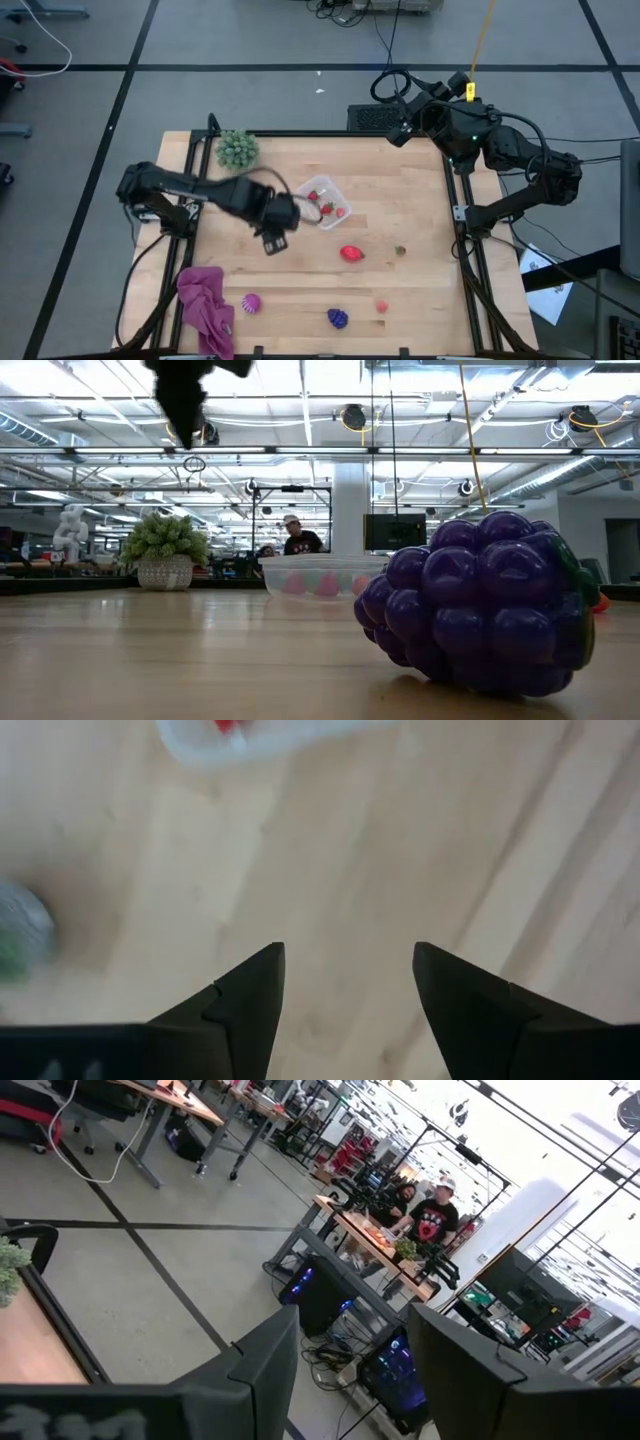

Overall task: Pick and placing Produce into tupperware
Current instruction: Put the onion into the transparent bin

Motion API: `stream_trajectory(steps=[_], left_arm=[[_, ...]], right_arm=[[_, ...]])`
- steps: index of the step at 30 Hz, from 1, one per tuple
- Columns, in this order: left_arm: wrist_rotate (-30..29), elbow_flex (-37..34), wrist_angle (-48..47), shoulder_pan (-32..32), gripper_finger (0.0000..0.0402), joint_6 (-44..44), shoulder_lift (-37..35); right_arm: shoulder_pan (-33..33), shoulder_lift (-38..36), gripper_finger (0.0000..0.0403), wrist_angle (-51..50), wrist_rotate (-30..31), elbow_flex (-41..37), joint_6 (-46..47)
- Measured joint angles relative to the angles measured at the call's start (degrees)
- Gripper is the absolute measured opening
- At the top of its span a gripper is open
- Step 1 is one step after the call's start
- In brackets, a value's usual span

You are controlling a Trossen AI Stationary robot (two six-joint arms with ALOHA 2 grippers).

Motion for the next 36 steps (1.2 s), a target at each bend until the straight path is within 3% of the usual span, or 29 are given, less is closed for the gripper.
stream_trajectory(steps=[23, 29, 36], left_arm=[[3.0, -8.9, 2.9, -26.1, 0.0228, -47.4, -0.1], [2.4, -8.9, 7.7, -26.5, 0.0228, -49.3, -0.1], [7.9, -8.9, 10.6, -26.4, 0.0242, -53.9, -0.1]], right_arm=[[0.0, 0.0, 0.0181, 0.0, -0.2, 0.0, 3.0], [0.0, 0.0, 0.0181, 0.0, -0.2, 0.0, 3.0], [0.0, 0.0, 0.0181, 0.0, -0.2, 0.0, 2.1]])
